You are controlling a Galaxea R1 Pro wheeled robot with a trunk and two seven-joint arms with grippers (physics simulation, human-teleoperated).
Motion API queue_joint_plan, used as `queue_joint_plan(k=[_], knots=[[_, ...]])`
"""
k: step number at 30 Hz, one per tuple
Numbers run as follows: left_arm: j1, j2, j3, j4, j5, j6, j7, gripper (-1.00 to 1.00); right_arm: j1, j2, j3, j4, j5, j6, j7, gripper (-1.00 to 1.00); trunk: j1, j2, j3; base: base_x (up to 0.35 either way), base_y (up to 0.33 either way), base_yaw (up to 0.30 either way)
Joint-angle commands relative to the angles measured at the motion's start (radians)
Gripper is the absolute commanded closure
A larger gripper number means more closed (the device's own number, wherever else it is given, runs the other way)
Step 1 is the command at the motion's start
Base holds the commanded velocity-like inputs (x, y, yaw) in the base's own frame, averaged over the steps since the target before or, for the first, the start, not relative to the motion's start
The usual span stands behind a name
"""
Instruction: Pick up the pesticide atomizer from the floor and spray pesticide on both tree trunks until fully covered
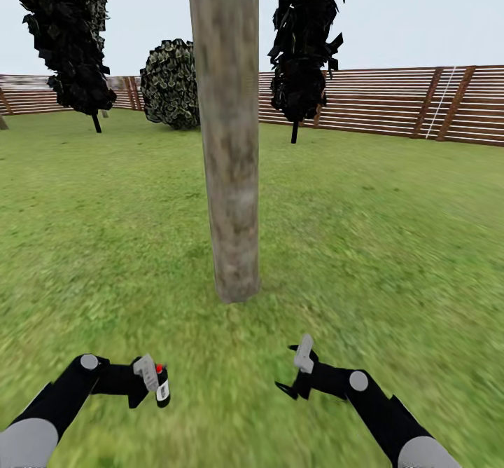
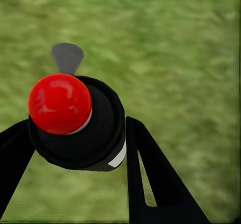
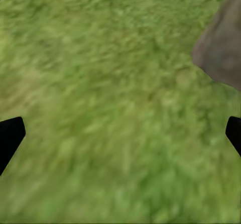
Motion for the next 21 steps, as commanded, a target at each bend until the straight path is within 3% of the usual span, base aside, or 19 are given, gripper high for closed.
queue_joint_plan(k=[1,4,5,6,7,9,12,14,16,19,21], knots=[[-0.001,-0.003,0.000,-0.001,-0.008,0.011,-0.004,1.00,0.000,0.004,0.002,-0.007,0.000,0.012,0.009,-1.00,0.000,0.000,0.000,0.000,0.000,0.000],[-0.001,-0.012,-0.005,-0.002,-0.014,0.019,-0.014,1.00,0.000,0.021,0.006,-0.022,0.002,0.024,0.040,-1.00,0.000,0.000,0.000,0.000,0.000,0.000],[-0.001,-0.017,-0.013,-0.001,-0.016,0.019,-0.020,1.00,0.000,0.028,0.007,-0.030,0.004,0.027,0.062,1.00,0.000,0.000,0.000,0.000,0.000,0.000],[-0.001,-0.020,-0.019,-0.002,-0.017,0.020,-0.023,1.00,-0.001,0.032,0.007,-0.034,0.005,0.029,0.075,1.00,0.000,0.000,0.000,0.000,0.000,0.000],[-0.001,-0.026,-0.053,-0.001,-0.021,0.021,-0.034,1.00,-0.001,0.040,0.008,-0.047,0.006,0.042,0.131,1.00,0.000,0.000,0.000,0.000,0.000,0.000],[-0.001,-0.030,-0.089,-0.001,-0.022,0.023,-0.039,1.00,-0.001,0.047,0.008,-0.068,0.007,0.056,0.172,1.00,0.000,0.000,0.000,0.000,0.000,0.000],[-0.001,-0.048,-0.105,-0.001,-0.022,0.023,-0.041,1.00,-0.002,0.063,0.008,-0.094,0.008,0.077,0.188,1.00,0.000,0.000,0.000,0.000,0.000,0.000],[-0.001,-0.072,-0.116,-0.001,-0.026,0.023,-0.041,1.00,-0.002,0.079,0.008,-0.103,0.017,0.089,0.193,1.00,0.000,0.000,0.000,0.000,0.000,0.000],[-0.003,-0.087,-0.131,-0.001,-0.032,0.023,-0.041,1.00,-0.002,0.091,0.011,-0.105,0.039,0.092,0.195,1.00,0.000,0.000,0.000,0.000,0.000,0.000],[-0.022,-0.120,-0.172,-0.001,-0.077,0.034,-0.042,1.00,-0.003,0.142,0.017,-0.107,0.133,0.099,0.198,1.00,0.000,0.000,0.000,0.000,0.000,0.000],[-0.028,-0.133,-0.175,-0.001,-0.087,0.036,-0.042,1.00,-0.003,0.154,0.017,-0.107,0.149,0.106,0.201,1.00,0.000,0.000,0.000,0.000,0.000,0.000]])
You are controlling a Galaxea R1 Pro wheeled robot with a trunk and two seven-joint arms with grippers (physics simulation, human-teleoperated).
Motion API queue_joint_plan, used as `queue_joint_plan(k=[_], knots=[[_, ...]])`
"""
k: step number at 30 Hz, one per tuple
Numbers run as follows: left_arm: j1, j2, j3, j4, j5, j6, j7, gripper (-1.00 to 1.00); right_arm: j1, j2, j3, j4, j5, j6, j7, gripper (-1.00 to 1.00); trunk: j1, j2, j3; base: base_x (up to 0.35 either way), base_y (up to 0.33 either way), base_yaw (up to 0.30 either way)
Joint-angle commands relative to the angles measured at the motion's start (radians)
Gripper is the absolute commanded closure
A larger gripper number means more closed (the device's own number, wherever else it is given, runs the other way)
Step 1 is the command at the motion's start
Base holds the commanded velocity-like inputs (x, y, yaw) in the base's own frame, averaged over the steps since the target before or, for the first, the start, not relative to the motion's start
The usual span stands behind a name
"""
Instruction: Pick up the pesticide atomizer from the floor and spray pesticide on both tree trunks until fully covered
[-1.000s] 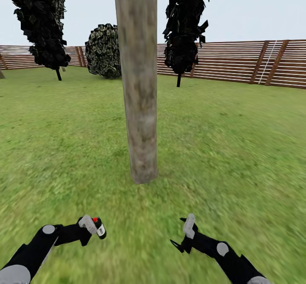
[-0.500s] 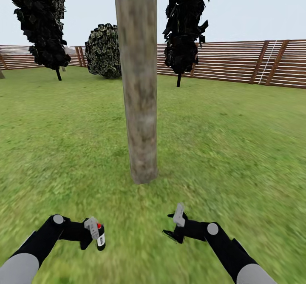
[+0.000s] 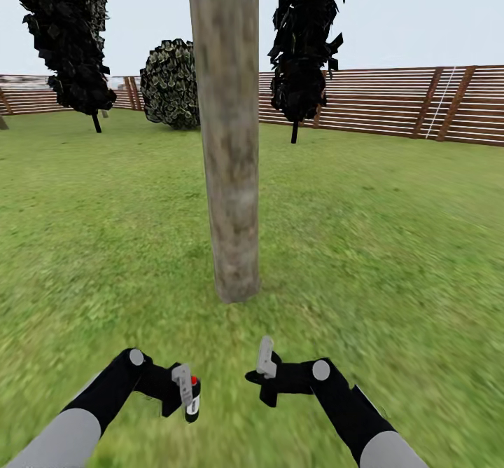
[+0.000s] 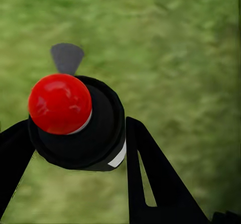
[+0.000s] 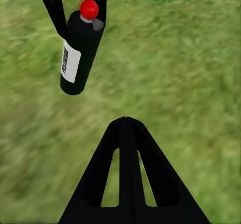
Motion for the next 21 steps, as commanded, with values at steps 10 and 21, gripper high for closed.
queue_joint_plan(k=[10,21], knots=[[-0.012,-0.057,-0.017,-0.001,-0.015,0.000,-0.001,1.00,0.000,0.024,0.000,0.000,0.018,0.018,0.009,1.00,0.000,0.000,0.000,0.000,0.000,0.000],[-0.038,-0.086,-0.117,0.000,-0.012,0.003,-0.003,1.00,0.000,0.024,0.000,0.000,0.020,0.018,0.009,1.00,0.000,0.000,0.000,0.000,0.000,0.000]])
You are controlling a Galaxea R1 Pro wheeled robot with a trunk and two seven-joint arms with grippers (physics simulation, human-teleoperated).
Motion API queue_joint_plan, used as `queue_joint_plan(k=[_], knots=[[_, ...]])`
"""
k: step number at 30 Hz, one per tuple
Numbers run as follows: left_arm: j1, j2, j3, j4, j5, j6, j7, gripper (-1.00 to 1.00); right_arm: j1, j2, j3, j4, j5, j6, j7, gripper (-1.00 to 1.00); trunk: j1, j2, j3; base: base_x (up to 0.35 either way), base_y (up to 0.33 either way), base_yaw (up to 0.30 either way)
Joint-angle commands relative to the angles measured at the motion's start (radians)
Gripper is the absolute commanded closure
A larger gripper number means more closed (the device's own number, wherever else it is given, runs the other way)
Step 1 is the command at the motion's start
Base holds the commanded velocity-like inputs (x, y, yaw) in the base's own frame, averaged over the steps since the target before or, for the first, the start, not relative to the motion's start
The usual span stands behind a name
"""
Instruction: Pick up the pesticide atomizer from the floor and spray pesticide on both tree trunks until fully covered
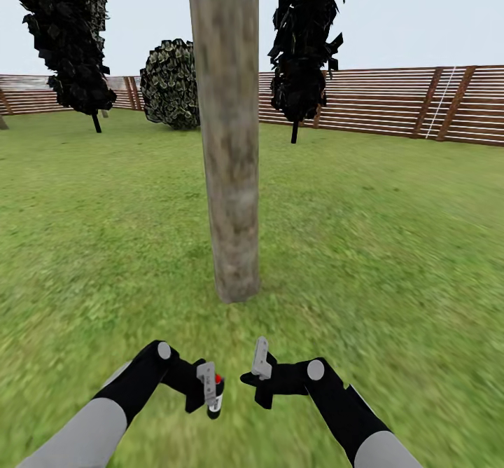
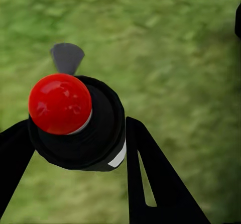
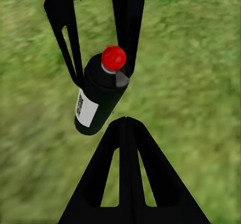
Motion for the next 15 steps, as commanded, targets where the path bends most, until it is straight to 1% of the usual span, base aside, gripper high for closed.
queue_joint_plan(k=[1,6,11,15], knots=[[0.000,-0.003,0.000,0.000,0.000,0.000,0.000,1.00,0.000,0.000,0.000,0.000,0.000,0.000,0.000,1.00,0.000,0.000,0.000,0.000,0.000,0.000],[-0.001,-0.012,0.000,0.000,0.000,-0.001,-0.002,1.00,0.000,0.000,0.000,0.000,0.000,-0.001,0.000,1.00,0.000,0.000,0.000,0.000,0.000,0.000],[-0.001,-0.014,-0.001,0.000,0.000,-0.001,-0.031,1.00,0.000,0.000,0.000,0.000,0.000,-0.001,0.000,1.00,0.000,0.000,0.000,0.000,0.000,0.000],[-0.001,-0.022,-0.001,0.000,0.001,-0.001,-0.038,1.00,0.000,0.000,0.000,0.000,0.000,-0.001,0.000,1.00,0.000,0.000,0.000,0.000,0.000,0.000]])
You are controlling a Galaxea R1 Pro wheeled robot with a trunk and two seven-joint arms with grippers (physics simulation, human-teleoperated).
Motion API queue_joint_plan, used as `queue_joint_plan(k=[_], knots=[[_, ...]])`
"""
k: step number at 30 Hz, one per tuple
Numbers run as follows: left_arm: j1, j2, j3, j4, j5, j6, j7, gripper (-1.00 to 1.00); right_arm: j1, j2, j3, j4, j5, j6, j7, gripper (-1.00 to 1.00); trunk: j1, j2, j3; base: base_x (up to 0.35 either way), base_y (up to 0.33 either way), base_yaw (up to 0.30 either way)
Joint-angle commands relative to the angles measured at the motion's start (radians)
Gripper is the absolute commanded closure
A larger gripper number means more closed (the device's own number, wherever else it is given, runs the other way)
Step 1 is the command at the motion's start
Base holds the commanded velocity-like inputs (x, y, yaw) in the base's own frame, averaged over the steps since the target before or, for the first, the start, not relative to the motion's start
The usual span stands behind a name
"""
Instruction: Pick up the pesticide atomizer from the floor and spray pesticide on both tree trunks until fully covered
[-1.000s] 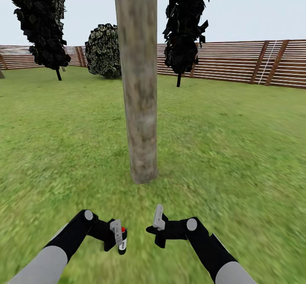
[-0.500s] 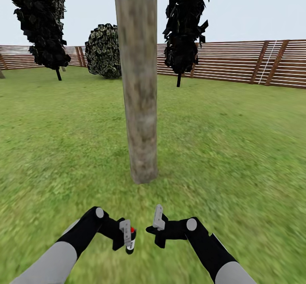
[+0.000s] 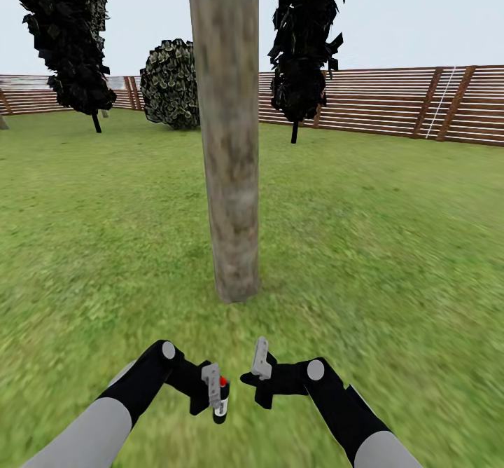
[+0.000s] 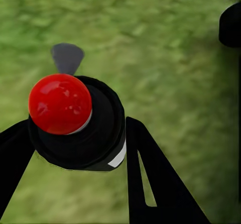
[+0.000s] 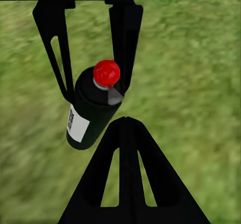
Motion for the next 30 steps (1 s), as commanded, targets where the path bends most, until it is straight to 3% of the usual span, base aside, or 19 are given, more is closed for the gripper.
queue_joint_plan(k=[1,13,30], knots=[[0.000,-0.002,0.000,0.000,0.002,0.000,-0.001,1.00,0.000,0.000,0.000,0.000,0.000,0.000,0.000,1.00,0.000,0.000,0.000,0.000,0.000,0.000],[0.000,-0.032,0.000,0.000,0.006,-0.004,-0.002,1.00,0.000,-0.001,0.000,0.001,0.000,0.000,0.000,1.00,0.000,0.000,0.000,0.000,0.000,0.000],[0.000,-0.042,0.000,0.000,0.007,-0.006,-0.002,1.00,0.000,-0.002,0.000,0.001,0.000,0.000,0.000,1.00,0.000,0.000,0.000,0.000,0.000,0.000]])
